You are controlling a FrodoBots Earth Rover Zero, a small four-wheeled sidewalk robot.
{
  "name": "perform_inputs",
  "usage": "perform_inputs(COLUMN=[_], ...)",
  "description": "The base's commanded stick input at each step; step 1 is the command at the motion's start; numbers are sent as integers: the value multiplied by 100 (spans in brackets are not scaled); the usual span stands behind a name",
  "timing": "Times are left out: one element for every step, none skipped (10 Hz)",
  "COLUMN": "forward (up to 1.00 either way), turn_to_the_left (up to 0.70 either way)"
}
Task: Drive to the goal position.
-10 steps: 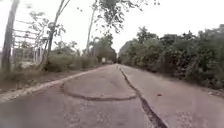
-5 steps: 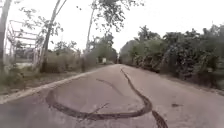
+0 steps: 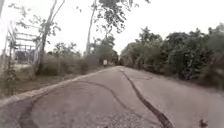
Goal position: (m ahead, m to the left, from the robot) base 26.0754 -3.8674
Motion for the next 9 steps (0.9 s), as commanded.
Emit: perform_inputs(forward=[100,100,100,100,100,100,100,100,100], turn_to_the_left=[-40,0,0,0,0,0,0,0,0])
